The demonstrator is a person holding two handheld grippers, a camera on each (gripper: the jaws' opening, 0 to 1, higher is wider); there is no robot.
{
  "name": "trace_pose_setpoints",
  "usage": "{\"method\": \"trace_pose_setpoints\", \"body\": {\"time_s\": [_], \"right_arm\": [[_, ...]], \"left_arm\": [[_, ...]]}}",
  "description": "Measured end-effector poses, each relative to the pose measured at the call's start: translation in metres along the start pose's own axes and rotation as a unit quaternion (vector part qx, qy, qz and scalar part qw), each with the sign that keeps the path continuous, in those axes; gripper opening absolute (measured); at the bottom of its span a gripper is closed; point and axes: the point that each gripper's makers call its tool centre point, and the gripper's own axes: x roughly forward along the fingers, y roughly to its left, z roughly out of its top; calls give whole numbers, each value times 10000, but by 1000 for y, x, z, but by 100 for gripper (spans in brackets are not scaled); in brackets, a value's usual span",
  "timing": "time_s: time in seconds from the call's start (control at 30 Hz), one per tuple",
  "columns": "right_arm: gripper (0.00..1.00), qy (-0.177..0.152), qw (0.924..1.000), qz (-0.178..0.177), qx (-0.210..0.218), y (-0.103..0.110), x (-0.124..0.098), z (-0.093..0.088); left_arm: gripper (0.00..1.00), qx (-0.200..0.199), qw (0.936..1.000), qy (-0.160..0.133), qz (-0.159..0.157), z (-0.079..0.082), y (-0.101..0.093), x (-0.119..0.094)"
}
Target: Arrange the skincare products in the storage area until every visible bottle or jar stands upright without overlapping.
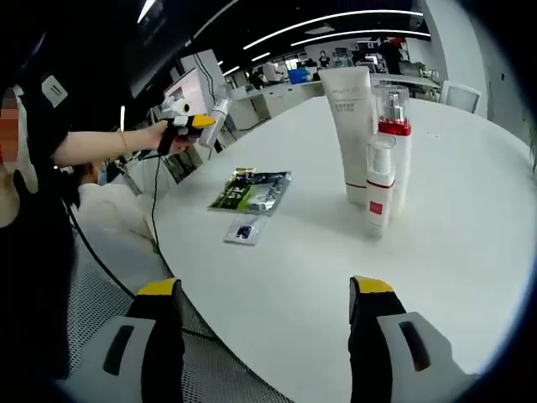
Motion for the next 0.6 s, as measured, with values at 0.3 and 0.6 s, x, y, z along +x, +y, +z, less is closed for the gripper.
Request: {"method": "trace_pose_setpoints", "body": {"time_s": [0.3,0.6], "right_arm": [[76,-601,9948,808,119,44,10,80],[76,-1803,9574,2114,787,120,6,180]], "left_arm": [[19,-359,9915,-721,-1024,-16,-87,0],[19,220,9806,-363,-1914,-50,-175,14]]}}
